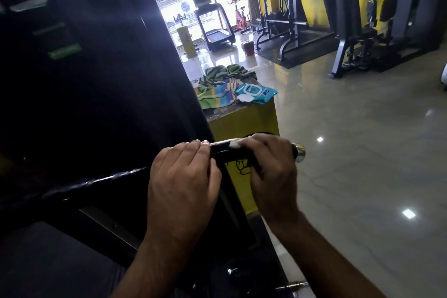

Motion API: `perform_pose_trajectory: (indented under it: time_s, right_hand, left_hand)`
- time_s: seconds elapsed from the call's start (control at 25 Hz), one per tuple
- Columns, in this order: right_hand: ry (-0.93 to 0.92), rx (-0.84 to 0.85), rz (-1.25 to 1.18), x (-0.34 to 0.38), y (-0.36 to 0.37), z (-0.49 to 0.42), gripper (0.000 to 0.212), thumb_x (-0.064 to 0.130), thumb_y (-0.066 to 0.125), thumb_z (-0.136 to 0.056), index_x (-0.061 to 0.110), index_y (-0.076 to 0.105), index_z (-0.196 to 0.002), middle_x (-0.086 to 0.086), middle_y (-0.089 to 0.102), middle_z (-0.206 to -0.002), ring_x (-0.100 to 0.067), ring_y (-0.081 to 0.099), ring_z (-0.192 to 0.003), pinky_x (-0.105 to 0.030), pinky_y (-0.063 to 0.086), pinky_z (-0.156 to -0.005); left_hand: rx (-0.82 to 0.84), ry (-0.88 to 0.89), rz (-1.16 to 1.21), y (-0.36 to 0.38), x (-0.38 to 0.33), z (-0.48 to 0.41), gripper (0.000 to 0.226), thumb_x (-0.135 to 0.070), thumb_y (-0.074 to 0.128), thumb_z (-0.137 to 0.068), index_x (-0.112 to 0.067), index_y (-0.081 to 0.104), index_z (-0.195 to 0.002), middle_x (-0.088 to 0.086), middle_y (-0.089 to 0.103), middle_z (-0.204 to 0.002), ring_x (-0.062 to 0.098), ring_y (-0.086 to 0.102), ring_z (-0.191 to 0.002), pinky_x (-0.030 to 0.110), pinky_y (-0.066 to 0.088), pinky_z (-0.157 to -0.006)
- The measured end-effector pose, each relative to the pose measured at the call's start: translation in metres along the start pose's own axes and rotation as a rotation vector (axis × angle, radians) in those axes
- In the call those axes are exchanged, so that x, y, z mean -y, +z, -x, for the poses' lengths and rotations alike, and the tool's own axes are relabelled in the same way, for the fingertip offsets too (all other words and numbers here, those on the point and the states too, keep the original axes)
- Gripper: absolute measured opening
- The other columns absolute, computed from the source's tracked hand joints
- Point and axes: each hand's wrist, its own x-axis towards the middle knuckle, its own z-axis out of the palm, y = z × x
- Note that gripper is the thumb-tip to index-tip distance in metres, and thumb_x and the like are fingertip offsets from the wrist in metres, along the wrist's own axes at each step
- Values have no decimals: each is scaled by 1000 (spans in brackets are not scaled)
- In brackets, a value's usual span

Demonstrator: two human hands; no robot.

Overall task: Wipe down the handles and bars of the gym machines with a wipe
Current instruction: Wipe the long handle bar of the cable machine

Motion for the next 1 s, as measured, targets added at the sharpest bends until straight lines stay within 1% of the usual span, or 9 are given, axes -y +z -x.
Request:
perform_pose_trajectory:
  time_s: [0.08,0.24,0.36,0.44,0.56,0.64,0.76,0.92,1.0]
  right_hand:
    - [162,142,-34,-2,-2,-14,24,19,52,-89,16,70,-105,0,67,-106,-19,55,-102,-24,44,-81]
    - [-148,524,-21,-14,4,-22,29,21,49,-83,18,65,-107,2,63,-109,-17,55,-105,-27,47,-84]
    - [24,594,-48,-30,10,-34,18,9,62,-86,20,70,-98,7,64,-98,-11,60,-91,-33,54,-81]
    - [-5,651,-151,-25,18,-31,20,5,65,-85,21,70,-96,9,64,-97,-8,59,-89,-31,55,-80]
    - [-107,847,-200,-24,25,-31,17,12,67,-87,23,67,-99,11,63,-100,-5,60,-93,-20,52,-79]
    - [-17,1025,-110,-35,25,-44,14,16,67,-89,28,65,-96,14,62,-95,-7,63,-94,-21,52,-77]
    - [13,1156,-259,-30,34,-55,13,16,61,-94,28,65,-95,14,65,-94,0,63,-93,-19,53,-79]
    - [-85,1530,-20,-28,52,-76,15,7,58,-93,15,69,-100,-2,69,-95,-21,66,-89,-30,53,-76]
    - [-68,1605,-87,-25,56,-81,19,5,56,-94,17,68,-103,1,68,-94,-15,65,-85,-26,51,-73]
  left_hand:
    - [29,-11,-13,1,3,3,32,-24,60,-87,-6,71,-110,9,71,-110,25,65,-103,44,46,-95]
    - [128,1,-32,9,2,5,32,-25,59,-86,-7,71,-109,8,71,-108,24,65,-102,44,48,-93]
    - [175,-7,-20,17,1,9,27,-22,64,-86,-8,71,-108,7,72,-107,22,66,-101,42,49,-93]
    - [198,-12,-12,22,2,13,27,-20,66,-85,-6,71,-108,8,72,-106,23,67,-100,42,50,-91]
    - [225,-33,-27,26,5,19,27,-18,69,-83,-5,71,-107,9,72,-104,24,67,-100,42,50,-91]
    - [237,-30,-44,28,5,22,25,-17,68,-82,-6,72,-104,8,72,-102,23,67,-98,41,51,-89]
    - [273,4,-66,32,6,21,21,-15,66,-80,-6,73,-98,7,72,-92,23,67,-88,38,52,-83]
    - [307,-13,-45,32,6,23,18,-15,70,-78,-7,73,-94,5,71,-90,22,67,-86,38,52,-82]
    - [326,-20,-39,31,4,25,17,-17,66,-81,-9,72,-94,4,71,-89,22,66,-85,38,52,-82]
